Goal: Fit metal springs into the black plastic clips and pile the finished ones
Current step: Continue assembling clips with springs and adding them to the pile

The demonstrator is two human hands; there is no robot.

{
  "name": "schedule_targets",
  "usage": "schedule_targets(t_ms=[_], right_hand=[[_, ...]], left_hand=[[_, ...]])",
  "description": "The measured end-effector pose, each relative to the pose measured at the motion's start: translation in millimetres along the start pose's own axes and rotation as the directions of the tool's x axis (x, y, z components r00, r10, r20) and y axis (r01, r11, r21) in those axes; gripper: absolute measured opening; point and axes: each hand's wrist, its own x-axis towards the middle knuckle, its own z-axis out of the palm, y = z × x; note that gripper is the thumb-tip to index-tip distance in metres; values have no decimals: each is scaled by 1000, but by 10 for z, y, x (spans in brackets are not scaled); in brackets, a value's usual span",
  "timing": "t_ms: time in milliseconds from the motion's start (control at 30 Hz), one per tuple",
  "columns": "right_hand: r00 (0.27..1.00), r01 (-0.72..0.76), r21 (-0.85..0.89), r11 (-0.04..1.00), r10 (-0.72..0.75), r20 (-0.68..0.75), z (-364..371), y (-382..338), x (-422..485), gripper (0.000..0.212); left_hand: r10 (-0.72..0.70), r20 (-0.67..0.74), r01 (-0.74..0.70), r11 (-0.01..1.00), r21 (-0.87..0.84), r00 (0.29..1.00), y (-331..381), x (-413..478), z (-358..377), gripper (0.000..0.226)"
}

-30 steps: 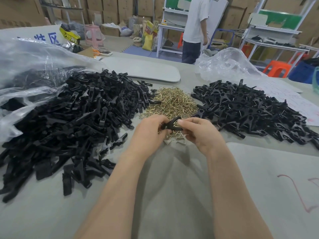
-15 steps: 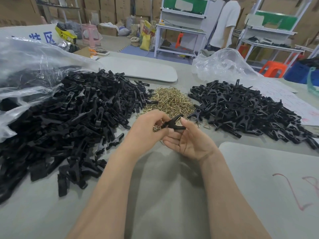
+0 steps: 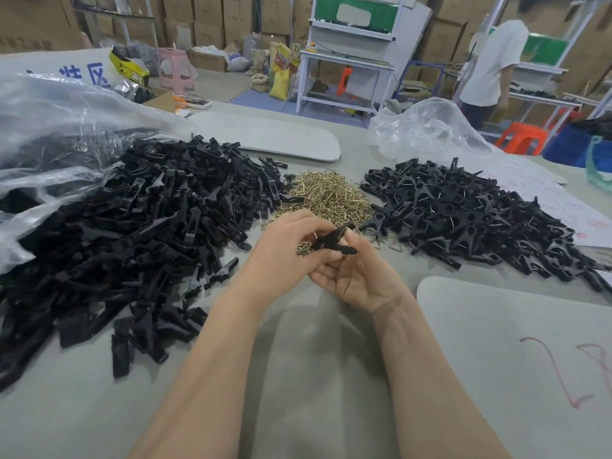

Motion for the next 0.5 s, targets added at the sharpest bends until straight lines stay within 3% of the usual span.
schedule_targets(t_ms=[167, 267, 367, 500], right_hand=[[1000, -23, -19, 1000, 23, -8, 28, 0, 1, 42], [995, -79, -166, 983, 69, -67, 44, -59, 11, 37], [985, -26, -466, 885, -56, -162, 16, -132, -3, 17], [913, 35, -702, 711, -308, -267, -11, -139, 7, 19]], left_hand=[[-14, 2, 14, 1000, -3, 1000, -9, -4, -23, 19], [-86, 1, 86, 996, 27, 996, -66, -22, -36, 18], [-186, 68, 175, 974, 141, 980, -118, -33, -20, 20], [-329, 150, 288, 927, 242, 932, -135, -39, 21, 23]])
